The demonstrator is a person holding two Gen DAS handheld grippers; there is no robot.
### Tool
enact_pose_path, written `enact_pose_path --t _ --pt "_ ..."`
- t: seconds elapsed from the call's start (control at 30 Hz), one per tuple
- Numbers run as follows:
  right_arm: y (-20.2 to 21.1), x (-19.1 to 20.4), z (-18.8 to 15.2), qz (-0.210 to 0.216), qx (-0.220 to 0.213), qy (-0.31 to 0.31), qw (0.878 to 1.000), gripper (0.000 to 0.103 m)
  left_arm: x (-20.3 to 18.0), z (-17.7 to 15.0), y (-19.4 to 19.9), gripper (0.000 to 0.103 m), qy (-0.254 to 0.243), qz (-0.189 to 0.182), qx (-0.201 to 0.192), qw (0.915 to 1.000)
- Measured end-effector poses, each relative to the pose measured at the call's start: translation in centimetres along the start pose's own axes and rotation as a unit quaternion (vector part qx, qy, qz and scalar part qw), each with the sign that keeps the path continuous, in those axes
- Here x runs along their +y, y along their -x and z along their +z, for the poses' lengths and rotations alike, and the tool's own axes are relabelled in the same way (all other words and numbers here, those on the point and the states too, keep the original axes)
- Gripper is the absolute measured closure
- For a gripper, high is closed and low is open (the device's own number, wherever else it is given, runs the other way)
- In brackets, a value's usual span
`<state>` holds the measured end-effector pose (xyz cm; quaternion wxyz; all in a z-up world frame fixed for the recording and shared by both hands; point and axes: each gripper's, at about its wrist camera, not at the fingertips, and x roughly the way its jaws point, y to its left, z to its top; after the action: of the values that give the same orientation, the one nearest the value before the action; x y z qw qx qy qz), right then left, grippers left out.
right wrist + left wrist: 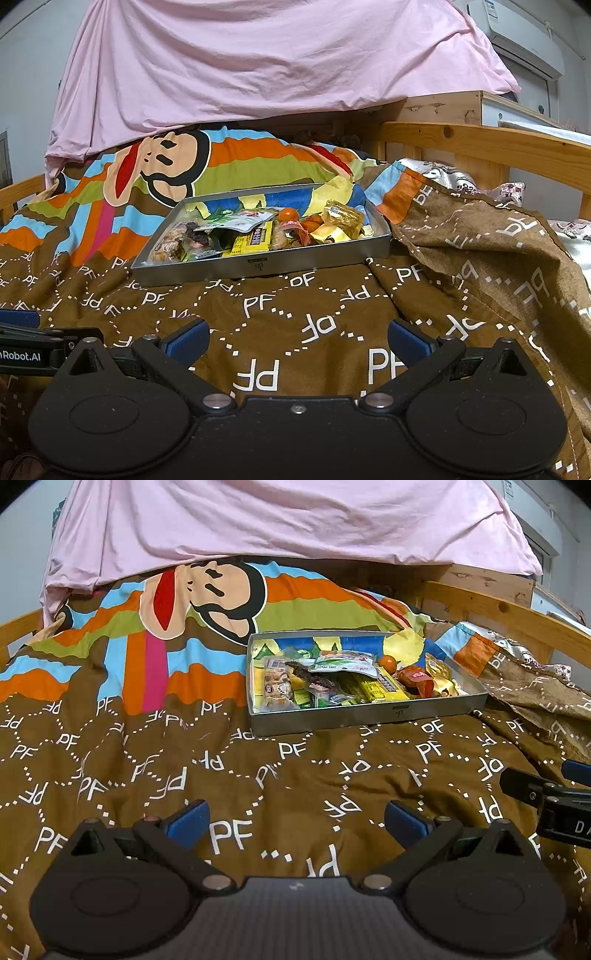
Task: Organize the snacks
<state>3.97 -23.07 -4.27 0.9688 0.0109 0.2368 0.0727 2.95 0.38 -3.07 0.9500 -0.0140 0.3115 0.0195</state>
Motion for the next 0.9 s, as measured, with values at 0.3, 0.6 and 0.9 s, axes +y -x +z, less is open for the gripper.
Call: enact_pose_path --t 0.3,0.6,0.9 --pt "0.0 0.0 0.0 0.0 0.0 0.0 1.0 0.001 0.0 0.0 0.0 0.0 0.0 0.0 0.0 1.0" --pt "1.2 0.3 0.2 0.001 -0.011 0.005 1.0 0.001 -0.2 -0.3 0.1 0.0 -0.008 0.012 -0.004 0.9999" --pt "0.9 0.5 0.2 -0.001 -0.006 0.006 1.0 0.001 0.0 -0.2 0.4 0.001 0.001 -0.001 -0.007 1.0"
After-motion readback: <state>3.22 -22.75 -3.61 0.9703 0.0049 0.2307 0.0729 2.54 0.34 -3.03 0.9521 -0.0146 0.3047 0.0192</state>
